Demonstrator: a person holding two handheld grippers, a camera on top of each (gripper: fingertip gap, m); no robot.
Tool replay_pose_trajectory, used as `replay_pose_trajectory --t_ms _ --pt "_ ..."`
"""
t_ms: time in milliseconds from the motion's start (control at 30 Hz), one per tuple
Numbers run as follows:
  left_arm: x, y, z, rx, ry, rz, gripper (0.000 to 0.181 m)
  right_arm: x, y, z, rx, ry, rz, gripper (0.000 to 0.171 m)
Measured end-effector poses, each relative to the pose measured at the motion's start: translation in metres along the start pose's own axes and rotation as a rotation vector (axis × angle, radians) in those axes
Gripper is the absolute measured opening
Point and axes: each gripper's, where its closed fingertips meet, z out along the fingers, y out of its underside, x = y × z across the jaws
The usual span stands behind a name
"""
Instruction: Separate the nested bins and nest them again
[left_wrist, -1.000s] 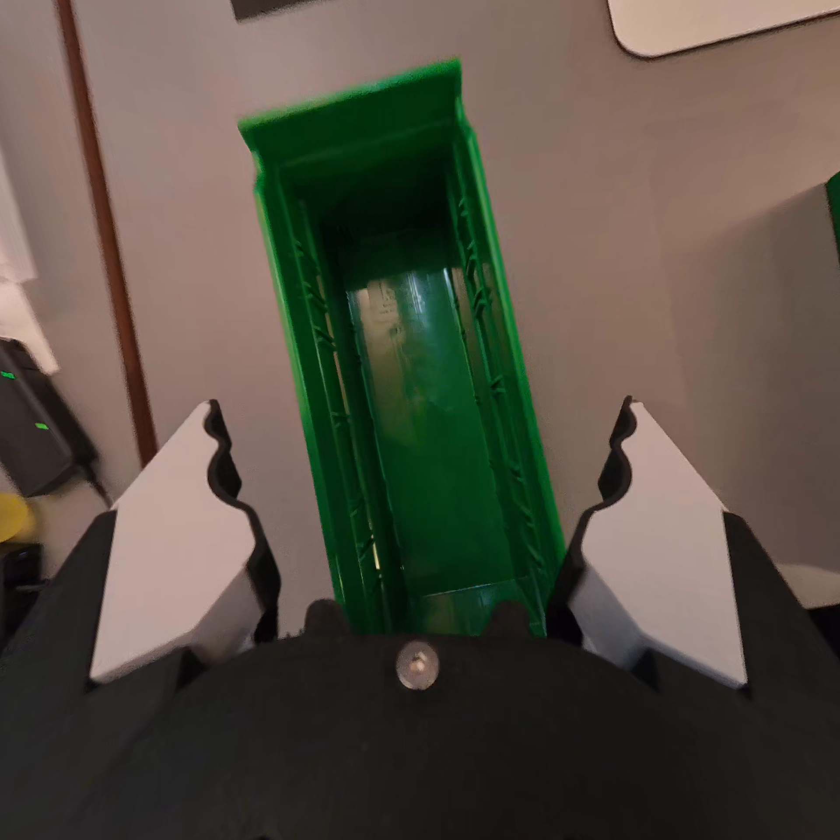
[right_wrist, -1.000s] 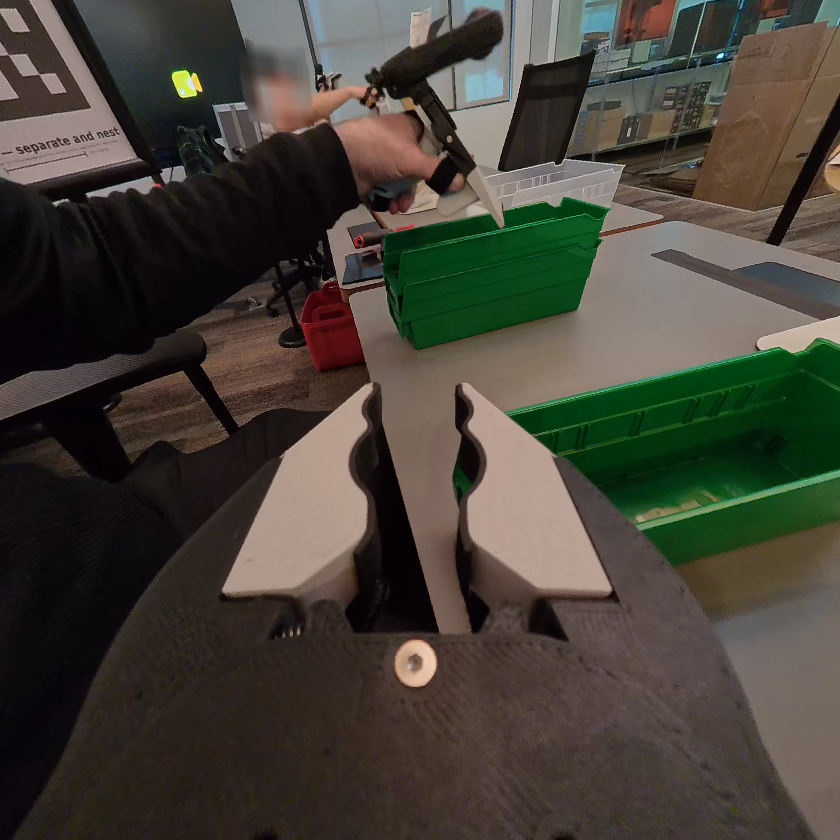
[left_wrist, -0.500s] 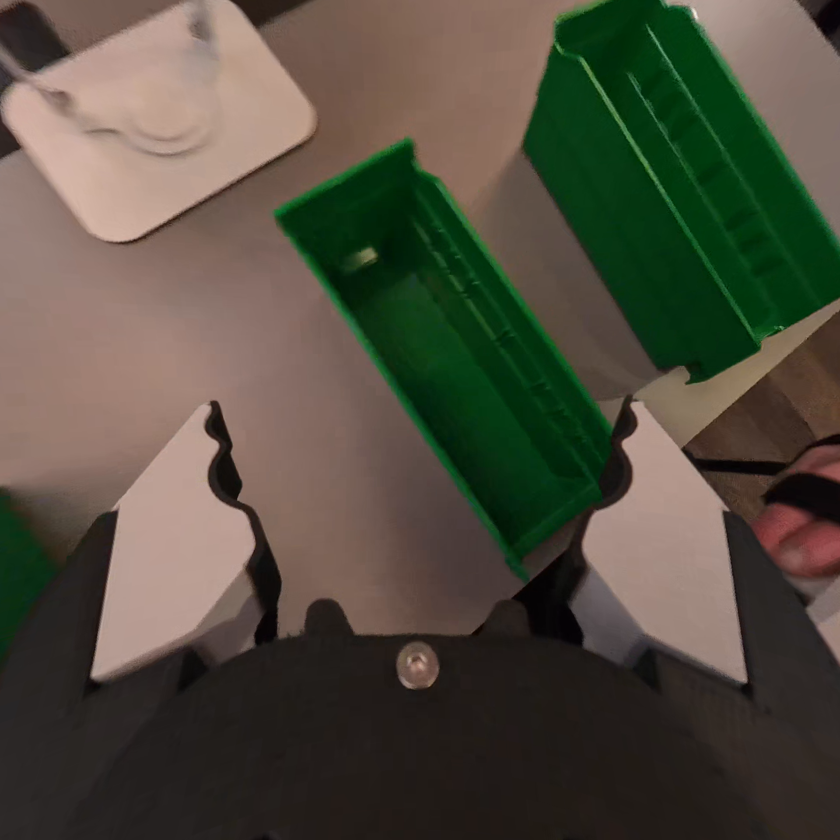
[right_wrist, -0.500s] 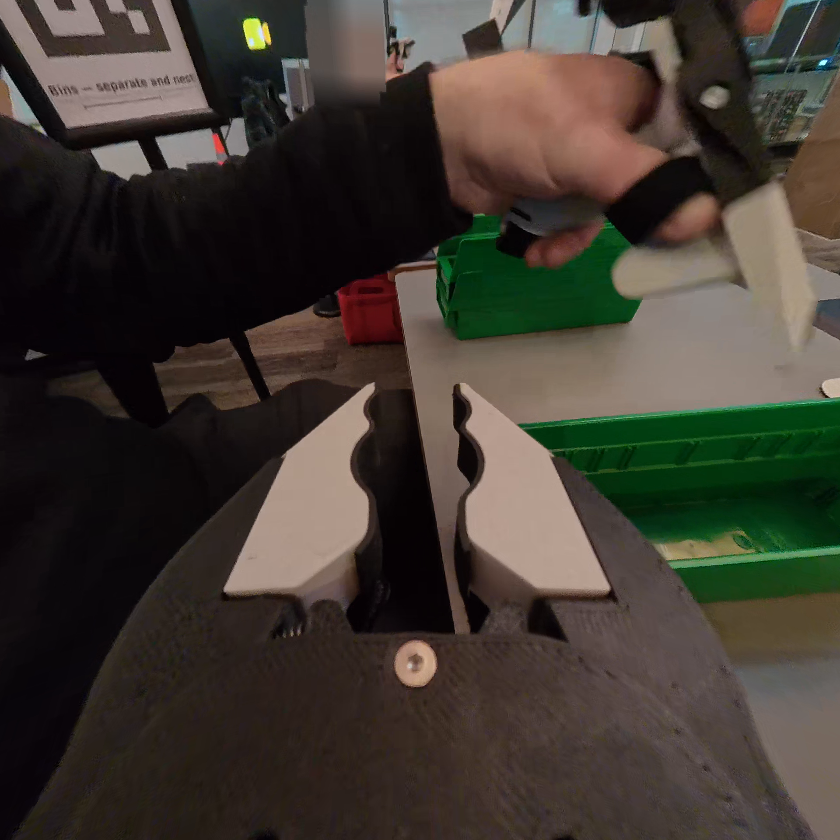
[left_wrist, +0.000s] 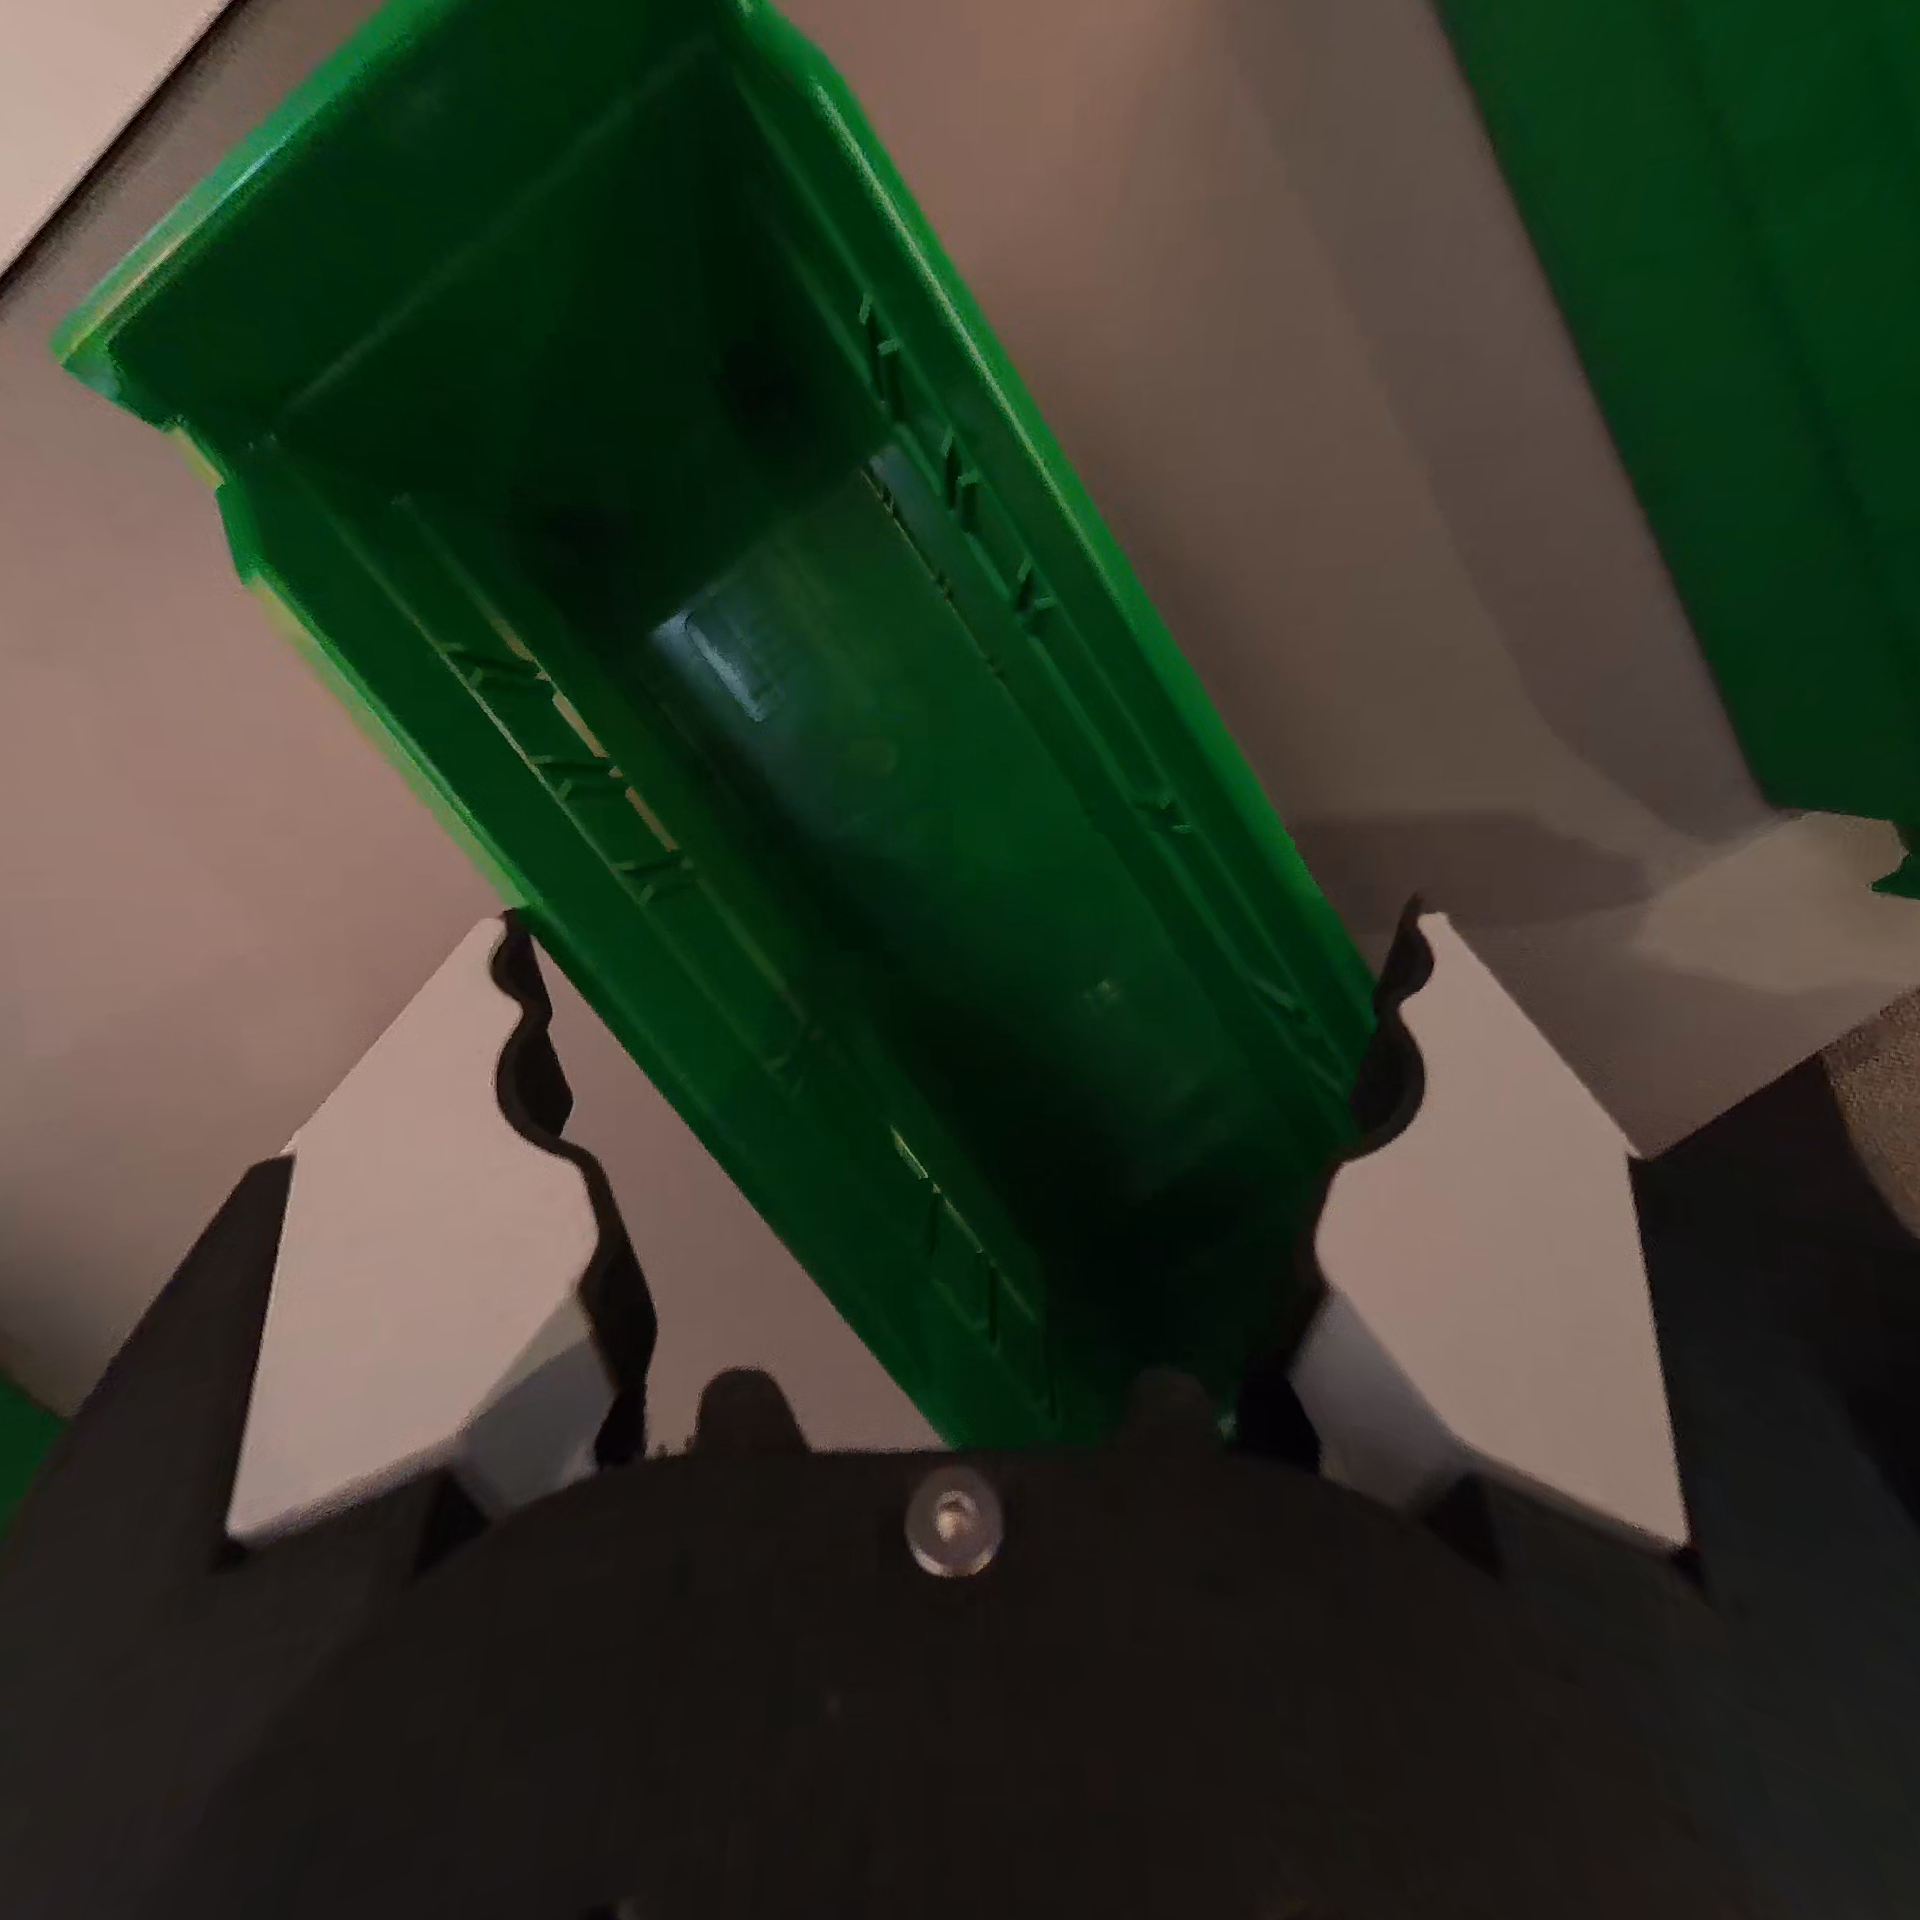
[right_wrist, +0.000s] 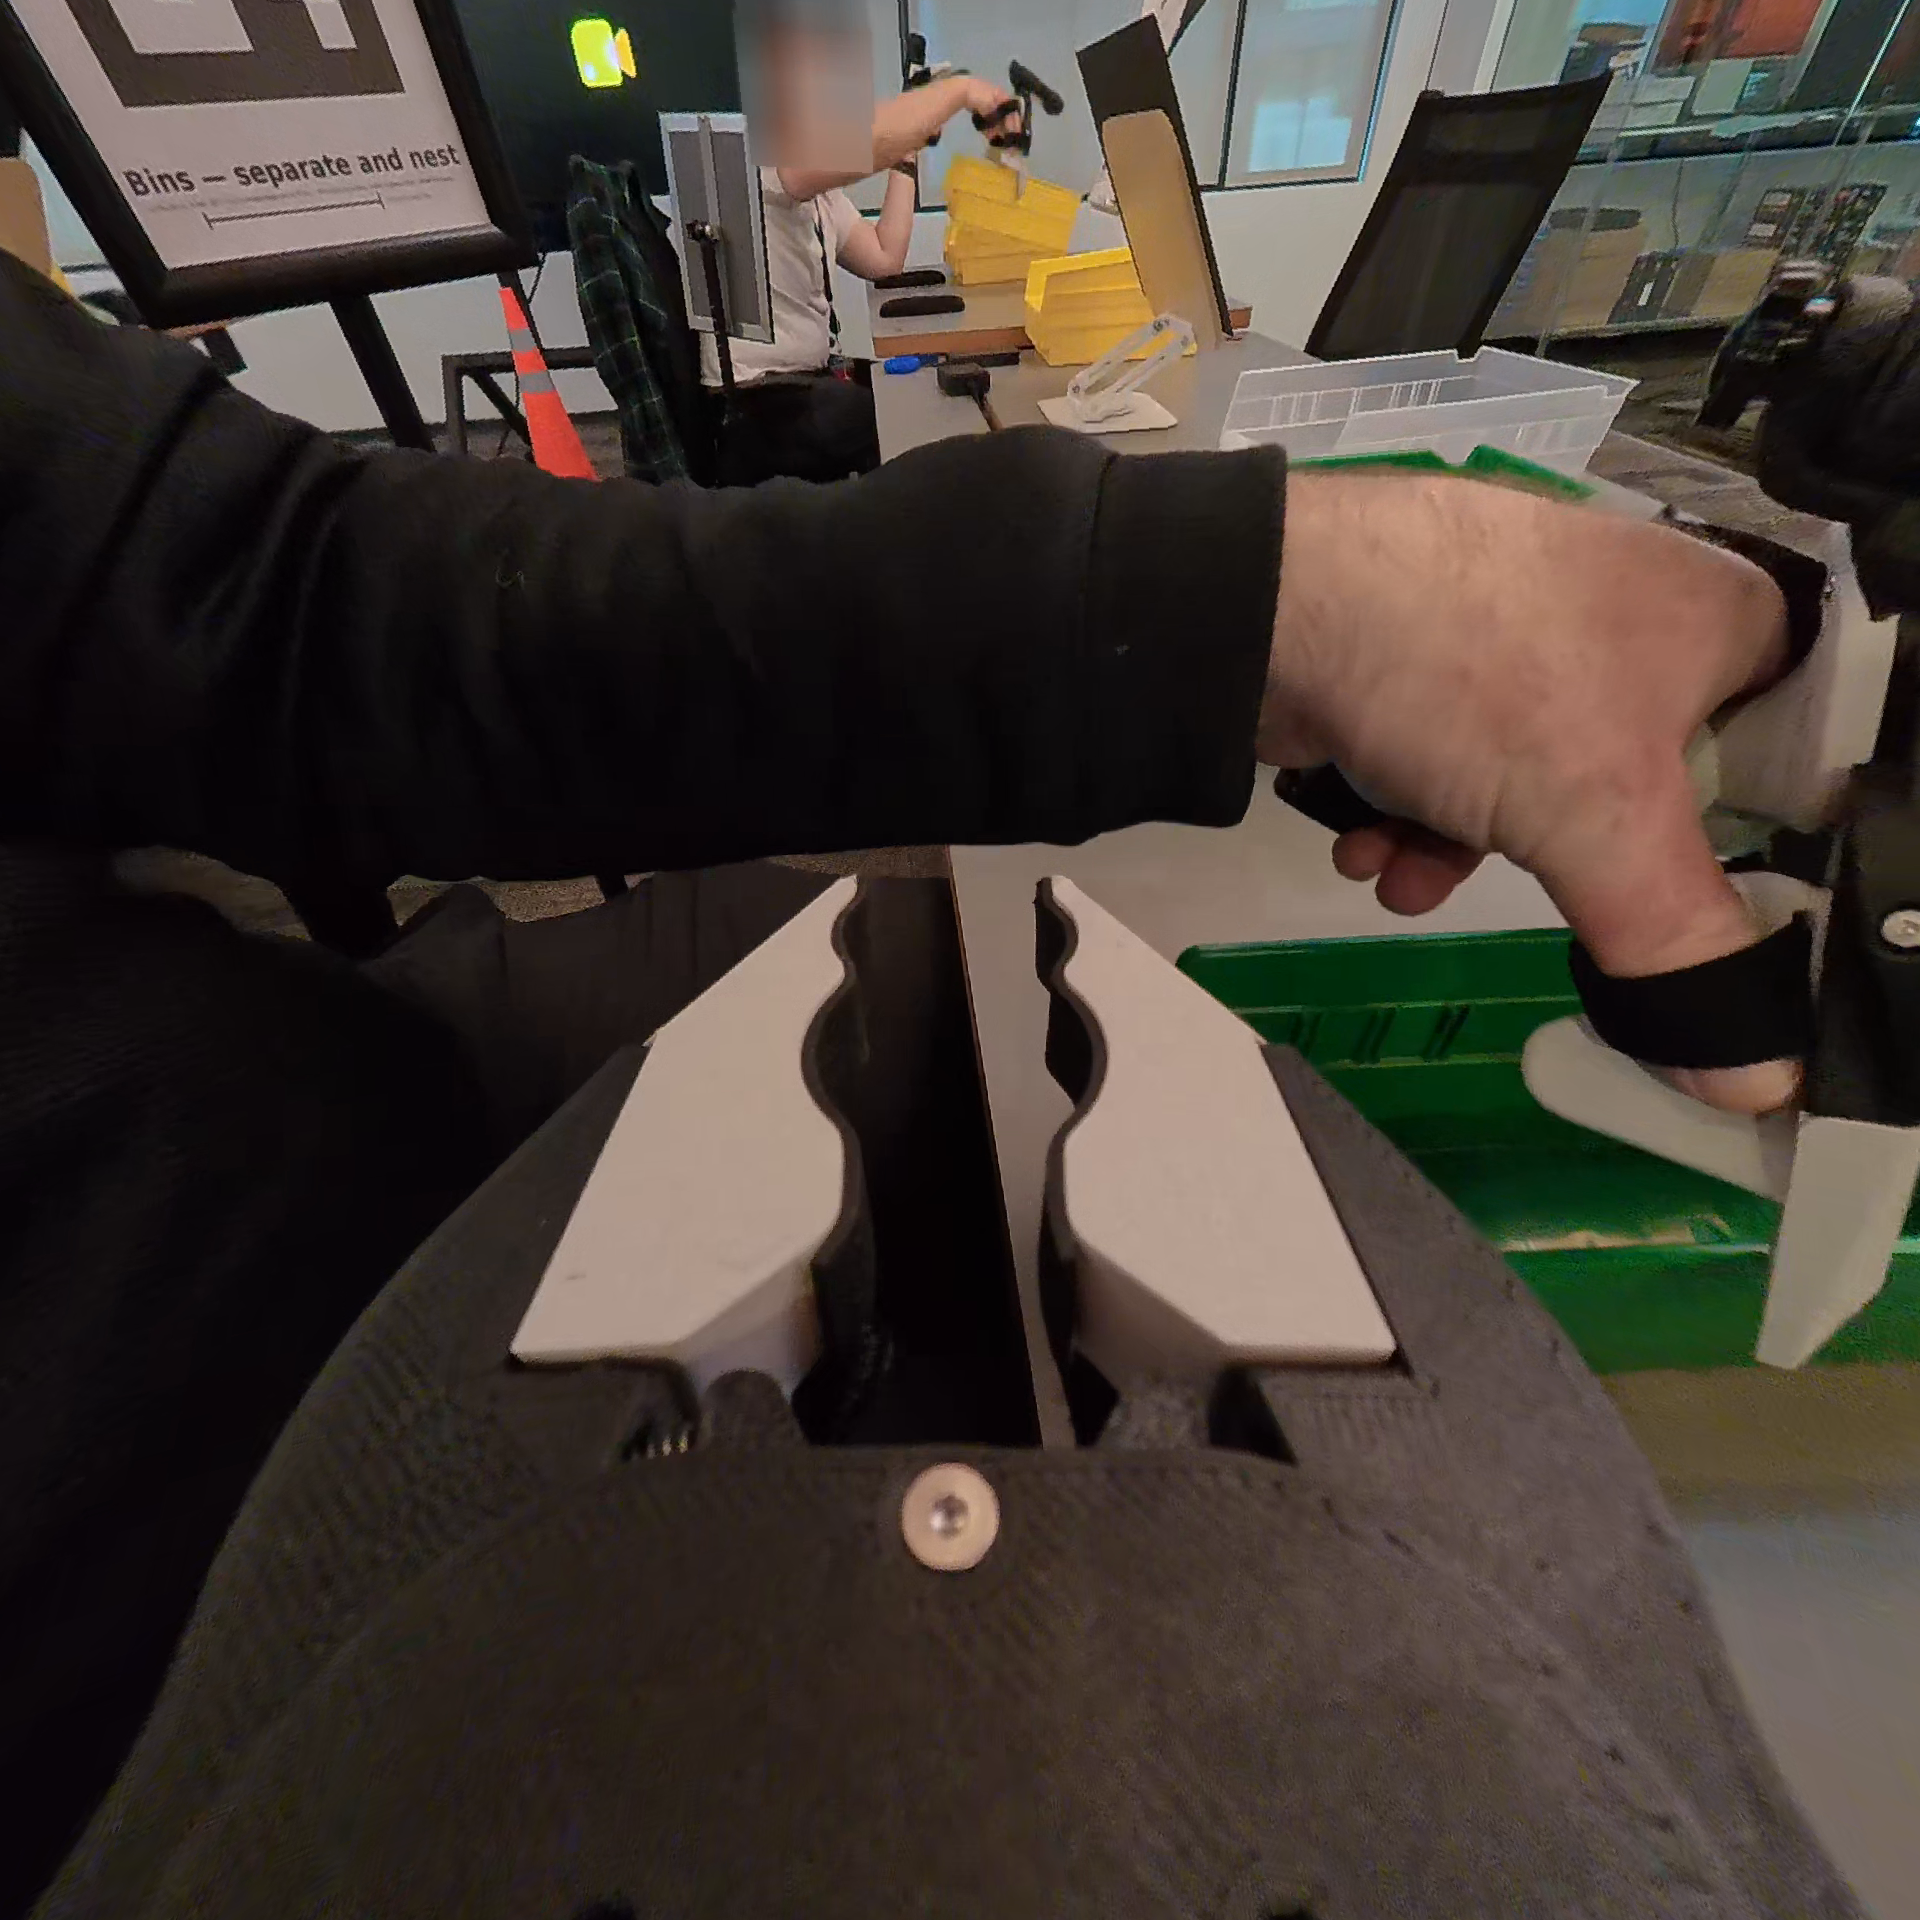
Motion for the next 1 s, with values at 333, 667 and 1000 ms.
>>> replay_pose_trajectory --t_ms 333,667,1000 --pt "-0.003 0.009 -0.007 -0.041 0.08 0.072 0.155 0.0 -0.001 0.0 0.003 0.001 0.002 0.029" --pt "-0.009 0.019 0.01 -0.055 0.056 -0.038 0.134 0.001 0.001 0.001 0.002 0.001 0.01 0.029" --pt "-0.022 0.017 0.004 -0.015 0.068 -0.018 0.111 0.001 0.001 0.001 0.001 -0.001 0.01 0.028"
